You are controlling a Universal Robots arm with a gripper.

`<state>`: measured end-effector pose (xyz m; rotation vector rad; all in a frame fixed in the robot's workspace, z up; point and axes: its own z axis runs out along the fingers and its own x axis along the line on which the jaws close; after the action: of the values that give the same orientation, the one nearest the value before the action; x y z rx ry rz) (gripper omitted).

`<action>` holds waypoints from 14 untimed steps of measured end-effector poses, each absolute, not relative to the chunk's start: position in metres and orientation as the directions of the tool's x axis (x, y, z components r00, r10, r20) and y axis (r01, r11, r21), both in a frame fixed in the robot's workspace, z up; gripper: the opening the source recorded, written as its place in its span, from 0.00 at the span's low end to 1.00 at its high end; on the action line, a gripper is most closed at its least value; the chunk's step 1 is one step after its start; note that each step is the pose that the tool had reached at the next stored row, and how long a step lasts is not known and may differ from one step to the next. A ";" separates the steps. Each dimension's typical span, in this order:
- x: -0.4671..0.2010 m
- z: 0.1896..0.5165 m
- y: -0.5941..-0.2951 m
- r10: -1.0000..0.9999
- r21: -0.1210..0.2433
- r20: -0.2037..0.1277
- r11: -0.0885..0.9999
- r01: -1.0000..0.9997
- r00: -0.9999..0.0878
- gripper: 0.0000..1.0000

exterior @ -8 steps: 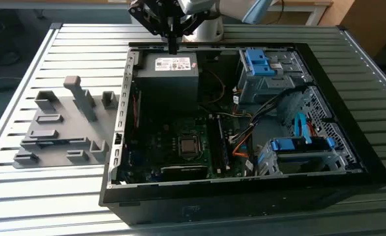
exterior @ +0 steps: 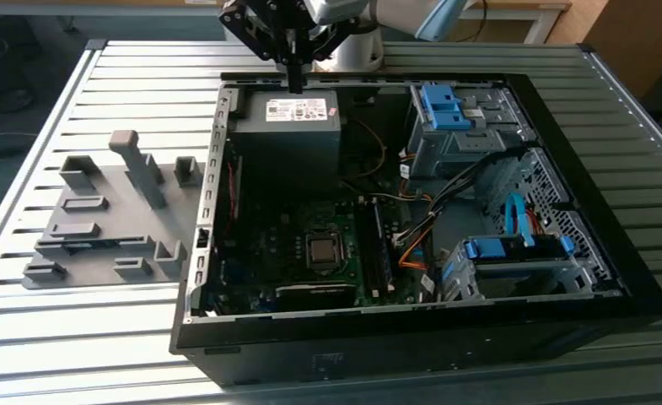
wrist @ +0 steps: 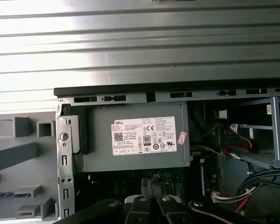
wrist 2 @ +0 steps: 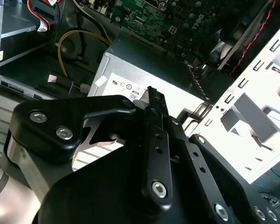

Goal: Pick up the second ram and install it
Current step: 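Reach for the second ram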

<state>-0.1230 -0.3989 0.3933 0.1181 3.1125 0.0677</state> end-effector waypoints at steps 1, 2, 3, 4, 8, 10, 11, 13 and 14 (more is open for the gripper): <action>-0.123 0.393 -0.399 0.076 0.044 -0.024 0.996 0.075 -0.997 0.11; -0.124 0.393 -0.399 0.076 0.044 -0.024 0.996 0.075 -0.997 0.11; -0.124 0.393 -0.399 0.076 0.044 -0.025 0.996 0.075 -0.997 0.11; -0.125 0.393 -0.399 0.076 0.044 -0.024 0.996 0.075 -0.997 0.11; -0.126 0.393 -0.399 0.076 0.044 -0.024 0.996 0.075 -0.997 0.11; -0.127 0.393 -0.399 0.076 0.044 -0.024 0.996 0.075 -0.997 0.11; -0.127 0.393 -0.399 0.076 0.044 -0.024 0.996 0.075 -0.997 0.11; -0.128 0.393 -0.399 0.076 0.044 -0.024 0.996 0.075 -0.997 0.11; -0.128 0.393 -0.399 0.076 0.044 -0.024 0.996 0.075 -0.997 0.11</action>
<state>-0.1282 -0.3989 0.3932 0.1179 3.1125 0.0677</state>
